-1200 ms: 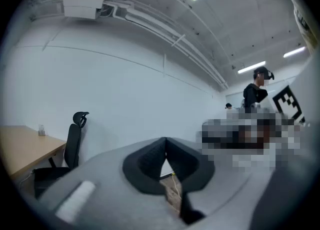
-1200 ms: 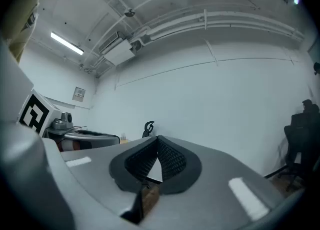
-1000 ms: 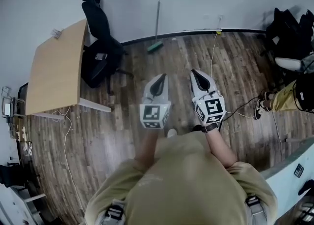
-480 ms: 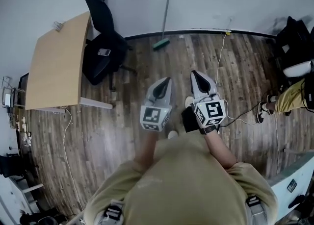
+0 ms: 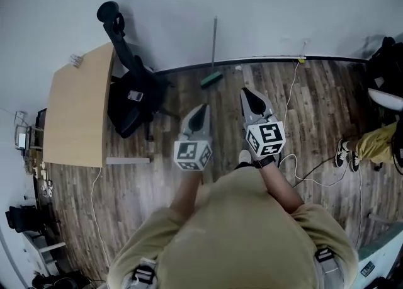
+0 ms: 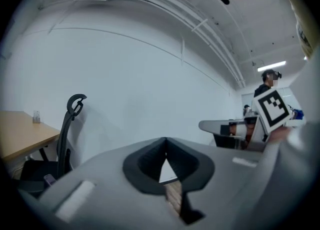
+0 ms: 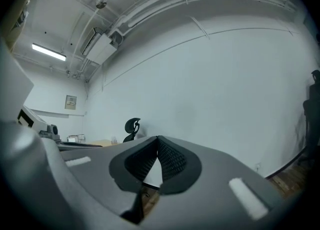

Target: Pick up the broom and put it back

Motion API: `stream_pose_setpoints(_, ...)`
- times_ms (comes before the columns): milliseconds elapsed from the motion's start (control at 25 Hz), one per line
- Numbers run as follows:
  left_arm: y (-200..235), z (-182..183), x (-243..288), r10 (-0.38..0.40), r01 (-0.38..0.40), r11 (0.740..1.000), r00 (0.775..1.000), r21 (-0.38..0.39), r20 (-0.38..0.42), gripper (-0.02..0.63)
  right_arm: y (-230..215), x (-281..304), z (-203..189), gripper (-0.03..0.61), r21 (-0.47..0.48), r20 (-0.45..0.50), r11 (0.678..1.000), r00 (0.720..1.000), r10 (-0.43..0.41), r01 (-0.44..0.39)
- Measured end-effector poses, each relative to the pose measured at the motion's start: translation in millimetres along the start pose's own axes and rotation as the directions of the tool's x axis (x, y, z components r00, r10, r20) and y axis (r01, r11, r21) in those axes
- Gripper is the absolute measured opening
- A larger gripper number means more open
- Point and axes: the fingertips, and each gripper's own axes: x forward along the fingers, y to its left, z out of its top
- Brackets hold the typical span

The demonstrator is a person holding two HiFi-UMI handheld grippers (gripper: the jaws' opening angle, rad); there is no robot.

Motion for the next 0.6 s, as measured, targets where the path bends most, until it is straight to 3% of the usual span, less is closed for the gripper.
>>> stream_pose_setpoints(160,3,6,60,0.011,-0.011,1.000,1.000,0.019,0.002,0.000,-52,38,8,0.005,-0.007,0.003,1.000,1.000,-0.004,0.004)
stream_pose_setpoints(360,5,-31,109,0.026,-0.026,1.000,0.996,0.004,-0.085,0.000,-117,77,-47,0.006,0.076,-0.127,0.996,0.991,-0.036,0.046)
stream_pose_setpoints(600,49,-55,181,-0.002,0.000,1.000,0.986,-0.013,-0.170,0.000,-143,146,-80,0.006,0.081,-0.192,0.996,0.981,-0.025,0.041)
